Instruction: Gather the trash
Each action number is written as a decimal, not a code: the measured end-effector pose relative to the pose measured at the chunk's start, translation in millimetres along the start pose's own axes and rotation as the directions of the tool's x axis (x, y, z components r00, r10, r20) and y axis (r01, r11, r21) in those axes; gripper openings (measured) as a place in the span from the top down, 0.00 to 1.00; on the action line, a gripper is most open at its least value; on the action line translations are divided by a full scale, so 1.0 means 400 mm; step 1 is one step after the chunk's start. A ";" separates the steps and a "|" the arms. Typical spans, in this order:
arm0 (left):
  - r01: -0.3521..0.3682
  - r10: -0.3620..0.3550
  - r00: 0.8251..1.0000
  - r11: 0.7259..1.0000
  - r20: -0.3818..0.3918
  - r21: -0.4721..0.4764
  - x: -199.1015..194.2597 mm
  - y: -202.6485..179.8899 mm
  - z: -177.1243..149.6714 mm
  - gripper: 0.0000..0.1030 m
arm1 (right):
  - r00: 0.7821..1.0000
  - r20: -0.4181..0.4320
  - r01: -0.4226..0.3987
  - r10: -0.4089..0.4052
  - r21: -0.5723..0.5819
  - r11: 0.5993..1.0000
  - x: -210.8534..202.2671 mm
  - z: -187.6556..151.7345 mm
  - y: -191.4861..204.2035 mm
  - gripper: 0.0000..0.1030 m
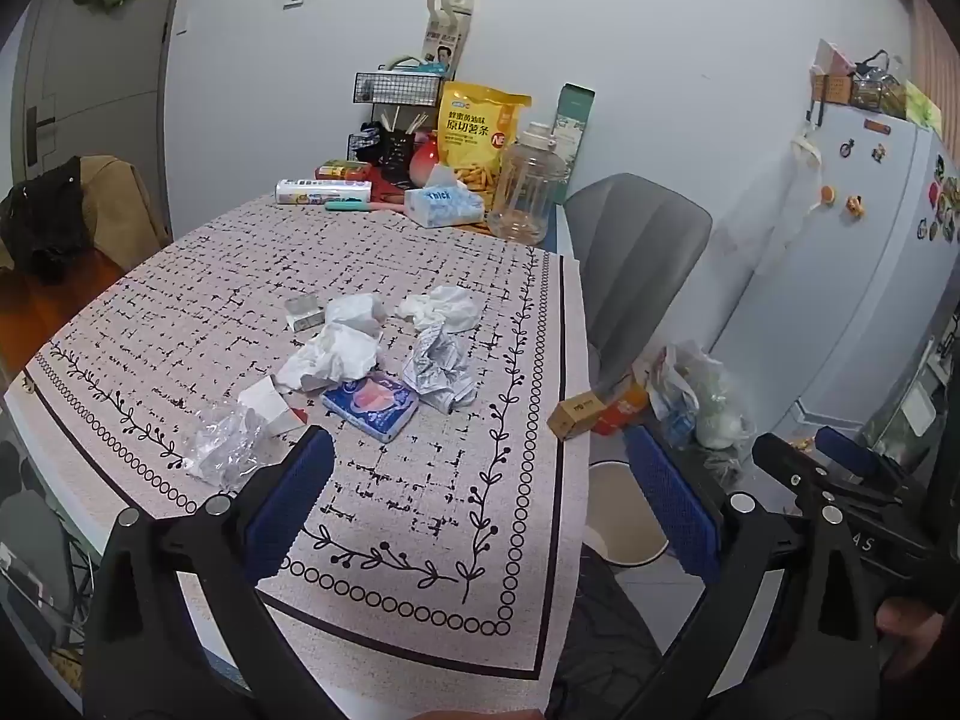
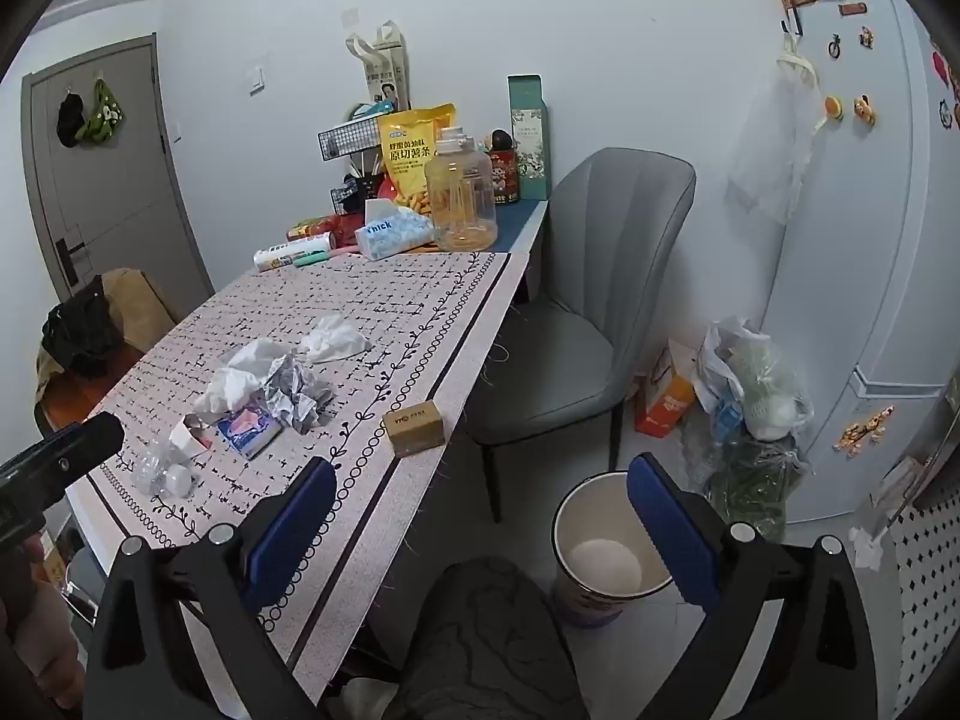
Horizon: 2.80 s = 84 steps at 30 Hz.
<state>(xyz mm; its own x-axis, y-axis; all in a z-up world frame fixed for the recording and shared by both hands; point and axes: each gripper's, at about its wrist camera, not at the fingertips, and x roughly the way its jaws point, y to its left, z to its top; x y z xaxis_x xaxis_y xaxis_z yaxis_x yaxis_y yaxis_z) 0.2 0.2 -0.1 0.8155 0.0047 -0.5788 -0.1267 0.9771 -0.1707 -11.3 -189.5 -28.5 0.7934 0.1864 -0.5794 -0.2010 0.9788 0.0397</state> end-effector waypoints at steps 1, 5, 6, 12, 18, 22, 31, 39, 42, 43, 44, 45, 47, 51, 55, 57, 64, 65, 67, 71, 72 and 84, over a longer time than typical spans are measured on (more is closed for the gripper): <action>-0.004 0.004 1.000 1.000 0.001 -0.005 0.002 0.001 0.000 0.06 | 1.000 -0.001 0.007 -0.007 -0.002 1.000 0.001 -0.001 0.000 0.08; -0.005 0.005 1.000 1.000 -0.001 -0.023 0.006 0.008 0.005 0.06 | 1.000 -0.021 0.018 -0.018 -0.009 1.000 0.007 -0.004 -0.002 0.08; 0.006 -0.006 1.000 1.000 0.009 -0.030 0.001 0.016 0.004 0.06 | 1.000 -0.022 0.022 -0.022 -0.015 1.000 0.007 -0.004 -0.001 0.08; 0.005 -0.004 1.000 0.999 0.022 -0.042 -0.009 0.023 0.004 0.06 | 0.999 -0.012 -0.030 0.030 -0.001 1.000 0.017 0.007 -0.009 0.08; -0.003 0.004 1.000 0.999 0.024 -0.041 -0.015 0.028 0.009 0.06 | 0.999 -0.013 -0.037 0.037 -0.003 0.999 0.017 0.005 0.005 0.08; -0.007 0.008 1.000 0.999 0.028 -0.045 -0.020 0.030 0.011 0.06 | 0.999 -0.009 -0.040 0.040 -0.012 0.999 0.014 0.006 0.016 0.08; -0.007 0.009 0.999 0.999 0.038 -0.045 -0.025 0.037 0.011 0.06 | 0.998 -0.013 -0.055 0.055 -0.023 0.998 0.008 0.016 0.024 0.08; -0.009 0.011 0.999 0.999 0.042 -0.046 -0.028 0.038 0.007 0.06 | 0.998 -0.014 -0.056 0.055 -0.024 0.998 0.006 0.015 0.028 0.08; -0.005 0.007 0.999 0.999 0.046 -0.050 -0.029 0.041 0.008 0.06 | 0.998 -0.018 -0.055 0.055 -0.022 0.998 0.014 0.015 0.032 0.08; -0.004 0.007 0.999 0.999 0.047 -0.050 -0.029 0.042 0.007 0.06 | 0.998 -0.019 -0.055 0.055 -0.020 0.998 0.014 0.014 0.031 0.08; -0.004 0.007 0.999 0.999 0.047 -0.051 -0.028 0.042 0.006 0.06 | 0.998 -0.020 -0.053 0.053 -0.021 0.998 0.014 0.014 0.030 0.08; -0.004 0.006 0.999 0.999 0.047 -0.050 -0.028 0.042 0.006 0.06 | 0.998 -0.019 -0.052 0.052 -0.021 0.998 0.013 0.013 0.030 0.08; -0.003 0.005 0.999 0.999 0.046 -0.048 -0.027 0.041 0.005 0.06 | 0.999 -0.018 -0.052 0.051 -0.022 0.998 0.011 0.013 0.028 0.08; -0.002 0.004 0.999 0.999 0.046 -0.044 -0.027 0.038 0.004 0.06 | 0.999 -0.016 -0.052 0.052 -0.024 0.998 0.012 0.014 0.038 0.08; 0.000 0.002 0.999 0.999 0.046 -0.051 -0.026 0.041 0.004 0.06 | 0.999 -0.010 -0.048 0.048 -0.031 0.998 0.011 0.014 0.040 0.08; 0.000 0.002 0.999 0.998 0.045 -0.055 -0.025 0.045 0.004 0.06 | 0.999 -0.009 -0.042 0.042 -0.036 0.998 0.011 0.013 0.042 0.08; 0.005 -0.002 0.999 0.998 0.049 -0.059 -0.025 0.052 0.004 0.06 | 0.999 -0.012 -0.043 0.042 -0.041 0.998 0.010 0.011 0.052 0.08; 0.006 -0.003 0.999 0.998 0.050 -0.059 -0.025 0.053 0.004 0.06 | 0.999 -0.011 -0.040 0.040 -0.042 0.998 0.010 0.010 0.052 0.08; 0.007 -0.004 0.999 0.998 0.047 -0.062 -0.024 0.055 0.003 0.06 | 0.999 -0.015 -0.040 0.039 -0.039 0.998 0.011 0.010 0.050 0.08; 0.005 -0.002 0.999 0.998 0.047 -0.064 -0.023 0.057 0.003 0.06 | 0.999 -0.016 -0.042 0.041 -0.040 0.998 0.014 0.010 0.051 0.08; 0.004 -0.001 0.999 0.998 0.047 -0.066 -0.023 0.060 0.003 0.06 | 0.999 -0.018 -0.045 0.045 -0.038 0.998 0.015 0.010 0.052 0.08; 0.003 0.001 0.999 0.997 0.044 -0.080 -0.022 0.071 -0.010 0.06 | 0.996 -0.043 -0.076 0.074 -0.044 0.996 0.025 0.004 0.070 0.08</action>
<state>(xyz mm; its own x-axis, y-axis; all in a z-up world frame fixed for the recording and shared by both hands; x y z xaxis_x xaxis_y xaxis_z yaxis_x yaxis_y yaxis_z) -12.9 27.0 -2.9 0.8396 0.0146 -0.5430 -0.1688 0.9571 -0.2353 -7.9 -160.2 -31.8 0.7507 0.2541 -0.6098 -0.2854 0.9572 0.0475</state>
